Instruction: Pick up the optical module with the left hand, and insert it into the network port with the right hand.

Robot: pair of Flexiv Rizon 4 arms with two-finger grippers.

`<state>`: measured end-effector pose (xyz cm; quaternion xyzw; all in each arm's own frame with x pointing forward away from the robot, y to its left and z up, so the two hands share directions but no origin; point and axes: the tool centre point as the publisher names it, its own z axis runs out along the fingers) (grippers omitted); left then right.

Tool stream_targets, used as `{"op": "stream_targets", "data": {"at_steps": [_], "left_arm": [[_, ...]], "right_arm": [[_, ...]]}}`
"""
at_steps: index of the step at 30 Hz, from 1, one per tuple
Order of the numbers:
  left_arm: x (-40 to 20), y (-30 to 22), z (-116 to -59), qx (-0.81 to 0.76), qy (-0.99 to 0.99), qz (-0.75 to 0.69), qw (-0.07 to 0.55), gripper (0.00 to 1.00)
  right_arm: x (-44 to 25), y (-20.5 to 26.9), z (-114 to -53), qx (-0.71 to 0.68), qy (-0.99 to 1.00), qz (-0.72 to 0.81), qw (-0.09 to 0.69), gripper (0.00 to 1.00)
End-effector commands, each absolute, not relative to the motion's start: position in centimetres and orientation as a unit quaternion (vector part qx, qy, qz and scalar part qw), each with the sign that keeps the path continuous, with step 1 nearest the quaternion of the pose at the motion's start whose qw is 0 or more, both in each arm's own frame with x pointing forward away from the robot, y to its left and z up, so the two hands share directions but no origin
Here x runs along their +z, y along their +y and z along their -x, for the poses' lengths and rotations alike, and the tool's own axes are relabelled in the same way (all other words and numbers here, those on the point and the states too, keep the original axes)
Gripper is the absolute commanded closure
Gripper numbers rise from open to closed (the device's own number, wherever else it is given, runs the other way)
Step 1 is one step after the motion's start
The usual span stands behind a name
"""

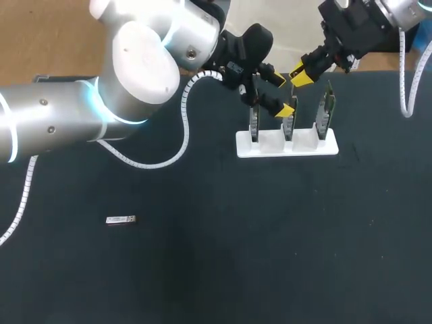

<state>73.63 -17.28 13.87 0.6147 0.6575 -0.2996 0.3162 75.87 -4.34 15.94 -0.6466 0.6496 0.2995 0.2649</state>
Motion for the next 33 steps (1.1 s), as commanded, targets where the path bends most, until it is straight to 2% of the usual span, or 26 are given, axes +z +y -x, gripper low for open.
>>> {"op": "stream_targets", "data": {"at_steps": [1,29,30,32,33], "left_arm": [[13.9,-17.4,-73.8,-0.299,0.659,-0.615,0.314,0.0],[13.9,-17.4,-73.8,-0.299,0.659,-0.615,0.314,0.0],[13.9,-17.4,-73.8,-0.299,0.659,-0.615,0.314,0.0],[13.9,-17.4,-73.8,-0.299,0.659,-0.615,0.314,0.0],[13.9,-17.4,-73.8,-0.299,0.659,-0.615,0.314,0.0]], "right_arm": [[15.8,-4.3,-76.1,0.303,0.65,0.645,0.265,0.0],[19.4,-4.9,-76.4,0.322,0.623,0.644,0.306,0.0],[19.5,-4.8,-76.4,0.321,0.622,0.644,0.308,0.48],[19.5,-4.6,-76.5,0.317,0.625,0.642,0.309,1.0],[19.5,-4.5,-76.5,0.319,0.624,0.643,0.31,1.0]]}}
